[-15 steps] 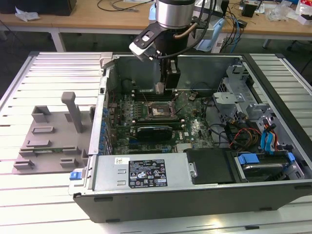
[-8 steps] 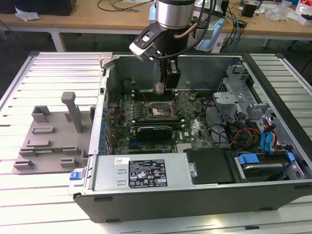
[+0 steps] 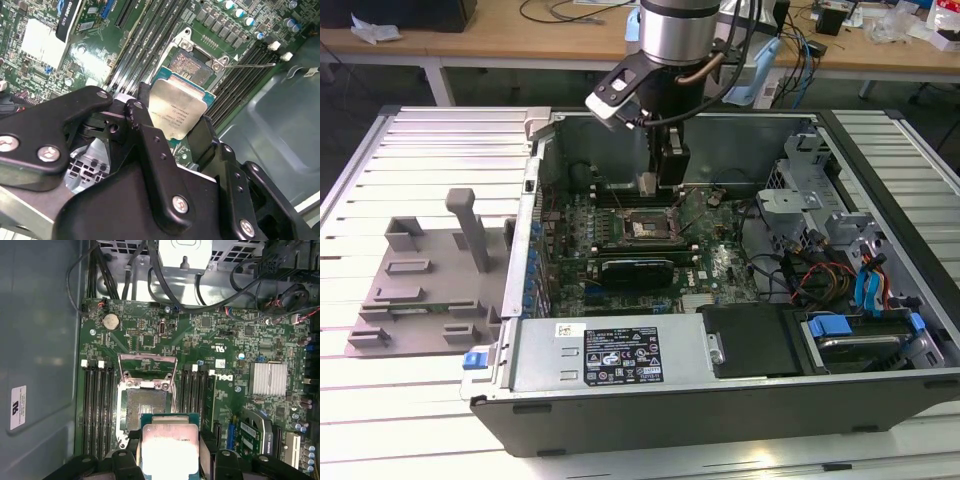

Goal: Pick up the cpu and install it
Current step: 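Place the cpu into insertion slot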

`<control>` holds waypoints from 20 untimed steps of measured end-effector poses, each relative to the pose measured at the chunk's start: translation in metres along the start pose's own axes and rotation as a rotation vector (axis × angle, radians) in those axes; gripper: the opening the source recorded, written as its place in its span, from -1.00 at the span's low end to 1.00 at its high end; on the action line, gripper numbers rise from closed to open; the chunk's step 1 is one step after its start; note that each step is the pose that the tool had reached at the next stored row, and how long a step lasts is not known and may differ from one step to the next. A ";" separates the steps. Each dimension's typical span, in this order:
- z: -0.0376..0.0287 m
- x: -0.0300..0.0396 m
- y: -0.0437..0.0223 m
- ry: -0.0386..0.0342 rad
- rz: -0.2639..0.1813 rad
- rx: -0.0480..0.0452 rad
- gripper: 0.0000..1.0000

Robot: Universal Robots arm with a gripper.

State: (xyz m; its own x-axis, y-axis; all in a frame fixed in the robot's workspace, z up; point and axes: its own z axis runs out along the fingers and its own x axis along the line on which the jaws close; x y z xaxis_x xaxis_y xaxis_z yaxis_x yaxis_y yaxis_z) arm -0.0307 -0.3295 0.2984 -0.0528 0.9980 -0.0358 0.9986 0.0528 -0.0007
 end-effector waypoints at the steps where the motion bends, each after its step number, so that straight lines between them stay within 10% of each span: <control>1: 0.0027 0.0001 0.0000 0.0000 0.000 -0.0001 0.09; 20: 0.0250 0.0009 0.0000 0.0000 0.000 0.0000 0.09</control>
State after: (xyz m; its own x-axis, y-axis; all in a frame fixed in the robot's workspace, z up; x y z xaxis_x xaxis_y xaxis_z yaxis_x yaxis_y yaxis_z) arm -0.0307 -0.3295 0.2734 -0.0527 0.9980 -0.0358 0.9986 0.0528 -0.0007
